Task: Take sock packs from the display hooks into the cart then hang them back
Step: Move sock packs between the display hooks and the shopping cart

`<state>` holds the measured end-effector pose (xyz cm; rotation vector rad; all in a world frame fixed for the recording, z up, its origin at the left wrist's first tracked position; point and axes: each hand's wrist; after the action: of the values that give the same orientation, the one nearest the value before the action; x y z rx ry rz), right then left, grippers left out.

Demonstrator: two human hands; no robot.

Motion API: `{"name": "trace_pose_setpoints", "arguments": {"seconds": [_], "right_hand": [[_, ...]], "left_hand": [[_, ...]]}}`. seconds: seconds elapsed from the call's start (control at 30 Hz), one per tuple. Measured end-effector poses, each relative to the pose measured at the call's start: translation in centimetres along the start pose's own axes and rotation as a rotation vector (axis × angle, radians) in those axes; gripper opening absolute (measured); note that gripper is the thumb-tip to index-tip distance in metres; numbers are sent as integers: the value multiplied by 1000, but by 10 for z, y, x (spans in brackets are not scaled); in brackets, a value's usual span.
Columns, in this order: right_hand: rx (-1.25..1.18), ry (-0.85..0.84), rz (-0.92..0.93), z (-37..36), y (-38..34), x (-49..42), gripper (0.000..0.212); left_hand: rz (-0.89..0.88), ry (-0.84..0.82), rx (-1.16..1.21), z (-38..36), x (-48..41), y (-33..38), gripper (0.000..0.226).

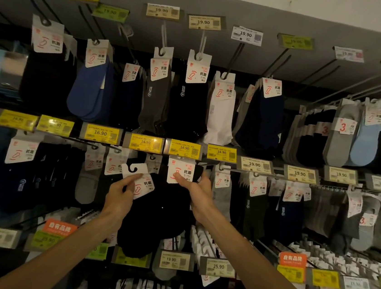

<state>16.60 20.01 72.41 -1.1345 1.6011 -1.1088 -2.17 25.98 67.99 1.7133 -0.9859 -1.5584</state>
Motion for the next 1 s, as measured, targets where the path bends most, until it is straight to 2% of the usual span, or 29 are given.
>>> {"name": "trace_pose_setpoints", "arguments": {"seconds": [0.1,0.17,0.4,0.53,0.63,0.73,0.83,0.9,1.0], "right_hand": [[-65,-31,-6,1,-5,0,65],[-82,-31,-16,1,-9,0,61],[104,31,-4,-3,-16,-13,54],[152,92,7,-2,-5,-32,56],[274,149,39,0,6,-52,64],[360,174,54,4,14,-67,66],[386,169,-19,10,24,-78,66],[399,175,-37,11,28,-68,60],[337,198,24,12,34,-45,31]], "left_hand": [[22,-24,24,2,2,1,32],[23,-44,25,2,4,2,32],[-6,-68,-9,-1,6,6,32],[-132,-27,-164,2,11,7,33],[-246,29,-271,8,11,5,32],[-271,-17,-249,14,12,12,35],[-260,-94,-160,16,16,24,44],[-239,-119,-71,15,19,27,55],[-159,-108,60,9,27,27,69]]}}
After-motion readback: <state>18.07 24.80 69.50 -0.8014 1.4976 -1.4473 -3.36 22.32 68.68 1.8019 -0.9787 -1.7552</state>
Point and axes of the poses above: each hand's wrist, its own x-axis away from the middle knuckle, its own z-axis out of the back of the hand, y = z × x, and after that the axes turned 13 degrees about -z, right-handed
